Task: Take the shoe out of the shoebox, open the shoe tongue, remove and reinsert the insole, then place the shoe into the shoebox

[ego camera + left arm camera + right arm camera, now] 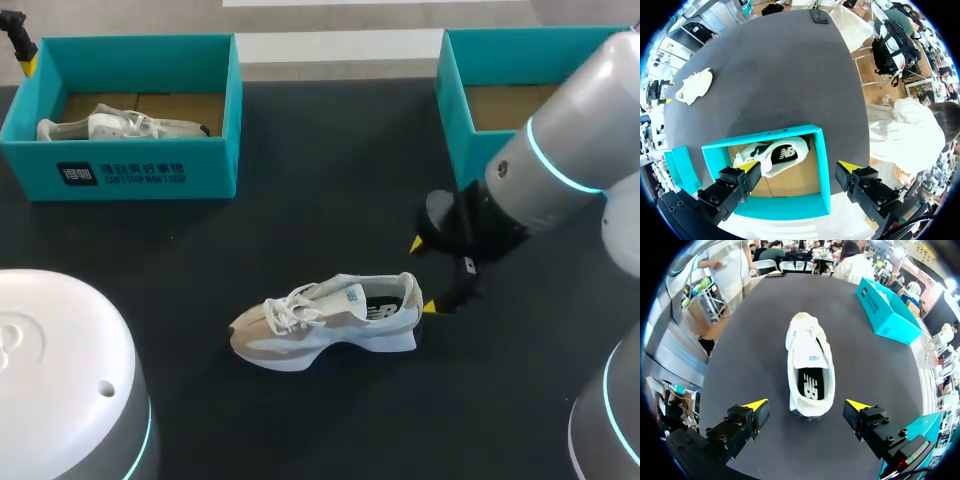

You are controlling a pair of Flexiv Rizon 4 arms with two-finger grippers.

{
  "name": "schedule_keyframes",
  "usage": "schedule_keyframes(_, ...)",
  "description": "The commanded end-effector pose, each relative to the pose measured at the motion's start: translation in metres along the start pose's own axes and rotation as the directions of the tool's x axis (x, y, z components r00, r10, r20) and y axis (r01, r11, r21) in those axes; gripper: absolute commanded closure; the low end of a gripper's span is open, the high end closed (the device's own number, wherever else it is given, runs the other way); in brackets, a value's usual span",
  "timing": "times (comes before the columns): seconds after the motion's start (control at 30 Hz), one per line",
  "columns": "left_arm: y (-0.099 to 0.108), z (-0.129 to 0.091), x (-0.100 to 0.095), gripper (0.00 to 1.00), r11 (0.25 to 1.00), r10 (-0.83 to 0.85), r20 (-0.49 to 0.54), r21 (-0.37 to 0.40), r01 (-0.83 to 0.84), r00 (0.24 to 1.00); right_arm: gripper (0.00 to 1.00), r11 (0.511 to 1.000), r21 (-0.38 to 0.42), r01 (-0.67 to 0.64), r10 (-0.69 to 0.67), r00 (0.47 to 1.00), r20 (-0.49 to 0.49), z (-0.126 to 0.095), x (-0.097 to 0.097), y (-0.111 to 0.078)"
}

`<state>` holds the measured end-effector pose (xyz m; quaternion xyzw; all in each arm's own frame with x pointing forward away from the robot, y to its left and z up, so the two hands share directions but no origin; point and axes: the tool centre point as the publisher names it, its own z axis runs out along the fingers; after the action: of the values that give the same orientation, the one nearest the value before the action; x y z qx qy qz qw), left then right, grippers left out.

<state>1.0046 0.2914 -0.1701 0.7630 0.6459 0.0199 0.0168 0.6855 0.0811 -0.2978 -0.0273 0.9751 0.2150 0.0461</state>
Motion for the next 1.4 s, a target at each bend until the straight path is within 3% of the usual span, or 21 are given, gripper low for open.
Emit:
schedule_keyframes(0.03,0.000,0.000,0.000,0.00,1.000,0.001,-0.002,-0.001,-0.001,1.000,0.00,0.994,-0.113,-0.006,0.012,0.999,0.048,0.013,0.004,-0.019)
schedule_keyframes(0.17,0.000,0.000,0.000,0.00,1.000,0.001,-0.002,-0.001,-0.001,1.000,0.00,0.982,-0.188,-0.015,0.029,0.997,0.073,0.020,0.001,-0.031)
schedule_keyframes(0.6,0.000,0.000,0.000,0.00,1.000,0.001,-0.002,-0.001,-0.001,1.000,0.00,0.947,-0.321,-0.033,0.060,0.996,0.073,0.032,-0.005,-0.058)
schedule_keyframes(0.7,0.000,0.000,0.000,0.00,1.000,0.001,-0.002,-0.001,-0.001,1.000,0.00,0.921,-0.389,-0.022,0.061,0.994,0.086,0.036,-0.006,-0.064)
schedule_keyframes(0.93,0.000,0.000,0.000,0.00,1.000,0.001,-0.002,-0.001,-0.001,1.000,0.00,0.896,-0.442,-0.039,0.087,0.992,0.088,0.049,-0.006,-0.078)
schedule_keyframes(1.07,0.000,0.000,0.000,0.00,1.000,0.001,-0.002,-0.001,-0.001,1.000,0.00,0.867,-0.497,-0.026,0.091,0.990,0.109,0.053,-0.007,-0.079)
schedule_keyframes(1.4,0.000,0.000,0.000,0.00,1.000,0.001,-0.002,-0.001,-0.001,1.000,0.00,0.846,-0.530,-0.054,0.120,0.989,0.091,0.061,-0.011,-0.078)
